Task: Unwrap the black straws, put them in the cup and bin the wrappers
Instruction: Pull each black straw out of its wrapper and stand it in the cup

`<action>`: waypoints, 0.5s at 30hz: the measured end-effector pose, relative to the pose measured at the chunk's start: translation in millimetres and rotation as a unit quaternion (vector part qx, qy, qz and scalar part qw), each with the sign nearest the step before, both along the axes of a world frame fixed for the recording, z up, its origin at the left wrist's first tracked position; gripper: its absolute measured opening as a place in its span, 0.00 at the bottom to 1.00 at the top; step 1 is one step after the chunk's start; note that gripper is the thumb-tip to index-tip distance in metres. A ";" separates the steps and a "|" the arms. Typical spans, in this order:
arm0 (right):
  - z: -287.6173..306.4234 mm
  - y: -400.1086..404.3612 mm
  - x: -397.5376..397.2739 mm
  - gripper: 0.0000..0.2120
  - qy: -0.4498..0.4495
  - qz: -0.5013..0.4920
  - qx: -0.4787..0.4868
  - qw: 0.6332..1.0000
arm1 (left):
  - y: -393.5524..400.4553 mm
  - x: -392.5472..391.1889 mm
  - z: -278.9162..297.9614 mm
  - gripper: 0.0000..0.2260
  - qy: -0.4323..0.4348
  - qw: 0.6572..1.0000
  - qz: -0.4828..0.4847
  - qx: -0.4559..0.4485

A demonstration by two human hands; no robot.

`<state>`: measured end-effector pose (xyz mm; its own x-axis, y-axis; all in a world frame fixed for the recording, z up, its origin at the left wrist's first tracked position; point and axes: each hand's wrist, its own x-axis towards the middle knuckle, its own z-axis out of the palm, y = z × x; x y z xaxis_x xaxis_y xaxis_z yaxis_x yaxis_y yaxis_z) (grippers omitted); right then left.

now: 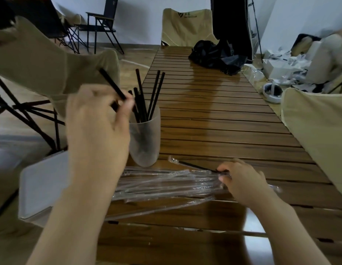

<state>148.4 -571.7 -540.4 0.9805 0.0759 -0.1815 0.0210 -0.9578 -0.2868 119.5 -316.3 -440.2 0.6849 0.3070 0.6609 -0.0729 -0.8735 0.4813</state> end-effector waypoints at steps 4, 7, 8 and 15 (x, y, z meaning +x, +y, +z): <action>-1.3 4.1 -0.8 0.08 -0.067 -0.021 0.004 0.997 | -5.5 1.2 -10.8 0.19 0.047 0.999 -0.011 0.002; -0.6 9.3 -2.2 0.06 -0.084 -0.024 0.000 0.996 | -10.3 -1.5 -4.7 0.22 -0.016 0.999 -0.026 -0.015; 0.0 10.4 -2.2 0.05 -0.087 -0.024 -0.003 0.996 | -13.1 -2.9 -3.0 0.22 -0.038 0.998 -0.037 -0.024; 3.7 12.2 -4.9 0.05 -0.093 0.008 0.000 0.996 | -30.8 -10.7 0.4 0.16 -0.135 0.989 -0.059 -0.027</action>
